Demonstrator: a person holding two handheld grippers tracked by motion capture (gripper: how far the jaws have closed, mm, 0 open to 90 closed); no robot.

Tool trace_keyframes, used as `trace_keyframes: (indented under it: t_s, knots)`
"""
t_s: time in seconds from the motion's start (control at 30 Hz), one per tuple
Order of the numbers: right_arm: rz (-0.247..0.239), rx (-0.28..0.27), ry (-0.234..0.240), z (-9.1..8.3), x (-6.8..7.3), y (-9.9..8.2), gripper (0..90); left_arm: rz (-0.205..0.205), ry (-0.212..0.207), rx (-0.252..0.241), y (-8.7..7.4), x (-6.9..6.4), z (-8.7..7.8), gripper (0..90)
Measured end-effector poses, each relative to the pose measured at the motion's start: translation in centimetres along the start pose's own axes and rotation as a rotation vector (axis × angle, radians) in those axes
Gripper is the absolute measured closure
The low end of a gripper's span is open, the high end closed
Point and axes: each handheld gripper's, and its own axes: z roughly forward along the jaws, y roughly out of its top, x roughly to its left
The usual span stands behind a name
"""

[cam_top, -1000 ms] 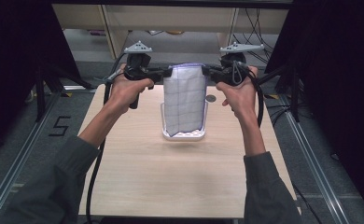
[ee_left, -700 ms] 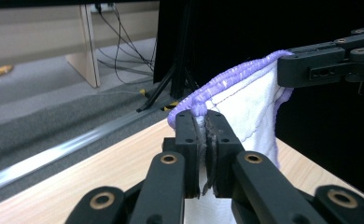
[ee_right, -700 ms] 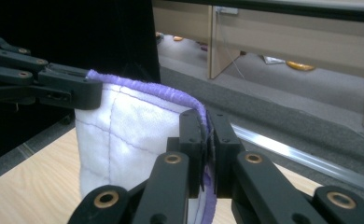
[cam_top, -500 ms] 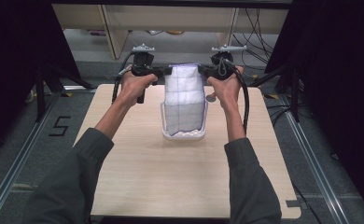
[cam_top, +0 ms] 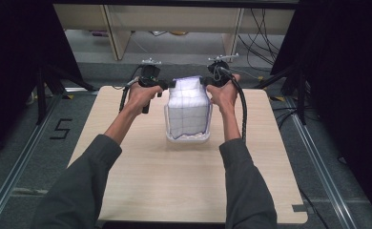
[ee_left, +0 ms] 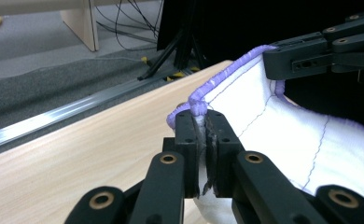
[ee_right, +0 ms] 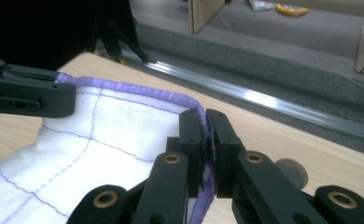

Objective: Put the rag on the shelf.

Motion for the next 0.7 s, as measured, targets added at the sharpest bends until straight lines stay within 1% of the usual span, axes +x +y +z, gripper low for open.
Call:
trace_keyframes:
  t_s: [0.03,0.07,0.1,0.17,0.2,0.23,0.27,0.3,0.37,0.4,0.43,0.47,0.5,0.53,0.57,0.6,0.63,0.67,0.7]
  knots:
    - [0.0,0.0,0.0,0.0,0.0,0.0,85.8,0.0,0.0,0.0,0.0,0.0,0.0,84.1]
    - [0.007,0.014,-0.005,0.2,0.1,-0.1,85.7,-0.003,-0.009,0.005,-0.1,0.1,0.1,84.1]
    - [0.007,0.028,-0.002,0.3,-0.1,-0.1,85.6,-0.005,-0.008,0.008,-0.2,0.2,0.1,84.1]
    - [0.005,0.034,0.0,0.5,-0.2,-0.2,85.4,-0.006,-0.008,0.02,-0.5,0.3,0.3,84.0]
    - [0.013,0.05,-0.001,0.6,-0.1,-0.2,85.2,-0.009,-0.008,0.023,-0.7,0.3,0.3,83.9]
    - [0.001,0.054,0.0,0.8,-0.1,-0.3,85.1,-0.008,-0.008,0.028,-0.8,0.3,0.4,83.9]
    - [-0.002,0.059,0.0,0.8,-0.1,-0.3,85.0,-0.009,-0.009,0.036,-1.0,0.3,0.4,83.8]
    - [0.011,0.068,-0.003,0.8,0.0,-0.4,84.6,-0.012,-0.012,0.042,-1.2,0.3,0.5,83.7]
    - [-0.01,0.072,-0.008,1.0,-0.3,-0.6,83.0,-0.013,-0.017,0.053,-1.5,0.4,0.6,82.8]
    - [0.008,0.088,-0.01,1.0,-0.3,-0.6,81.3,-0.006,-0.013,0.06,-1.6,0.3,0.7,82.2]
    - [-0.009,0.103,-0.023,1.3,-0.8,-0.8,79.6,-0.003,-0.015,0.068,-1.9,0.3,0.8,81.7]
    - [-0.009,0.103,-0.023,1.3,-0.8,-0.8,79.6,-0.003,-0.015,0.068,-1.9,0.3,0.8,81.0]
    - [0.001,0.107,-0.021,1.2,-1.1,-0.9,79.2,-0.004,-0.017,0.069,-2.0,0.3,0.8,81.0]
    - [0.015,0.105,-0.027,1.2,-1.4,-1.1,76.4,-0.014,-0.016,0.066,-2.0,0.3,0.8,78.1]
    - [0.02,0.115,-0.025,1.2,-1.6,-1.3,73.1,-0.007,-0.017,0.078,-2.0,0.5,0.6,73.7]
    - [0.049,0.112,-0.028,1.0,-1.7,-1.4,72.1,-0.017,-0.011,0.07,-2.0,0.5,0.6,68.2]
    - [0.03,0.106,-0.027,0.8,-2.0,-1.4,71.5,-0.051,-0.001,0.057,-2.0,0.9,0.3,64.5]
    - [0.03,0.106,-0.027,0.8,-2.0,-1.4,71.5,-0.051,-0.001,0.057,-2.0,0.9,0.3,60.0]
    - [0.02,0.1,-0.02,0.6,-2.1,-1.4,70.6,-0.079,-0.005,0.05,-2.0,1.1,0.1,60.0]
